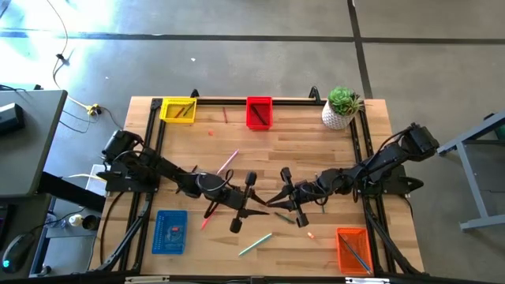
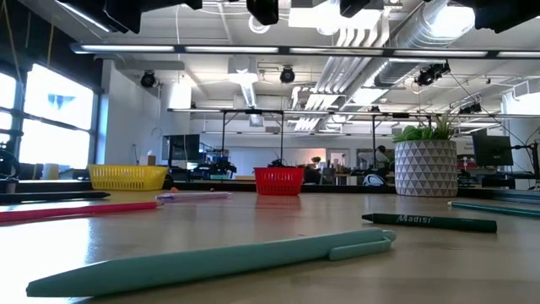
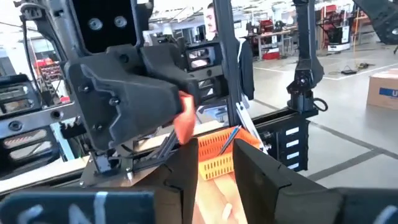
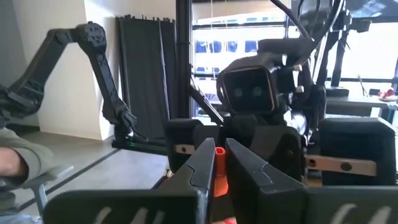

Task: Sort crayons/erasers/pens/pencils in bins
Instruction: Put the top right orange eraser into the blue bin

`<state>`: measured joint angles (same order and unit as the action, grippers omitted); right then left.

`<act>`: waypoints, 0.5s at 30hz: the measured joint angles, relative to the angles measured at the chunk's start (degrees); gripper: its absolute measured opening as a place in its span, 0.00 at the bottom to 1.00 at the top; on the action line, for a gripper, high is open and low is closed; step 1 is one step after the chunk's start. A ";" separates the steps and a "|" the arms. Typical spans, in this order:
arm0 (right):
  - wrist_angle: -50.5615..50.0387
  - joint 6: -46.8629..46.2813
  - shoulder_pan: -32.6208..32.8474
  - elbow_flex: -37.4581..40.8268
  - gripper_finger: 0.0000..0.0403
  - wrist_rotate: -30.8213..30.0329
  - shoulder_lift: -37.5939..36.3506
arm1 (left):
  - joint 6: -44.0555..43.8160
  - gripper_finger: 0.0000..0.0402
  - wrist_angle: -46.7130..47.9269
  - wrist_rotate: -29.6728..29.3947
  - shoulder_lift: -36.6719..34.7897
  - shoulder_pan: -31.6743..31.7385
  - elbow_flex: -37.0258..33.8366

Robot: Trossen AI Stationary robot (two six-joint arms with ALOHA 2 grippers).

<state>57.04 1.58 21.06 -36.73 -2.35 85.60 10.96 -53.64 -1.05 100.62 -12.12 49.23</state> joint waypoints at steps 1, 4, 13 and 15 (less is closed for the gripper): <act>-0.27 -0.02 0.00 0.00 0.05 -0.09 0.00 | -0.01 0.19 -0.11 0.02 0.00 0.00 0.00; -0.17 -0.02 0.00 0.00 0.05 -0.11 0.02 | -0.14 0.14 -0.97 0.03 -0.07 0.00 0.02; -0.24 -0.02 0.00 0.00 0.05 -0.07 0.02 | -3.25 0.08 -0.61 -0.63 -0.11 0.35 0.02; -0.22 -0.02 0.00 0.00 0.05 -0.02 0.01 | -3.82 0.09 1.49 -0.68 -0.11 0.45 0.02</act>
<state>56.82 1.56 21.06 -36.73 -2.37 85.62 7.14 -52.15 -1.72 100.51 -11.67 49.25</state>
